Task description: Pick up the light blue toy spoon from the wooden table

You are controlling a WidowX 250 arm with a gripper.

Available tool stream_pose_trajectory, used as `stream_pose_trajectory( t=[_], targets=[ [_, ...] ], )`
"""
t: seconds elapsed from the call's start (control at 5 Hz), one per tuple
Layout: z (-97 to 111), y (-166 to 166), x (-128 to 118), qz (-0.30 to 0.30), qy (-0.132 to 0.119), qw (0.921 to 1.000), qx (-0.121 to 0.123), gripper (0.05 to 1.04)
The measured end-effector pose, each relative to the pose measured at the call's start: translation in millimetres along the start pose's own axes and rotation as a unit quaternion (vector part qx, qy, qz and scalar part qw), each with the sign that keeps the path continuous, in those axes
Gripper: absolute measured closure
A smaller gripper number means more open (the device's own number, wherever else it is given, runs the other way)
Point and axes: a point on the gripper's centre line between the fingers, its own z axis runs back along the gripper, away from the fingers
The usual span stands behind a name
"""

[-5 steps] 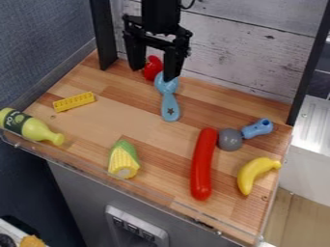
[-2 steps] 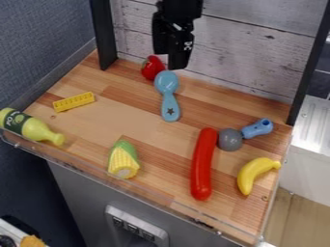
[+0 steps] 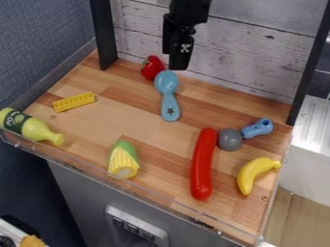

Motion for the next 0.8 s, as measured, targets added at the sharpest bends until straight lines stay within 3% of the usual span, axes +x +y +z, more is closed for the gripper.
stream_pose_trajectory(
  t=[0.2,0.6,0.8],
  targets=[
    [-14.2,5.5,-4.9,0.061,-0.001,0.9981,0.001,0.089],
    [-46.9,6.6,-7.3,0.207,-0.006,0.9783,-0.003,0.089],
    [-56.5,11.1,-3.7,0.217,-0.016,0.9760,0.007,0.088]
  ],
)
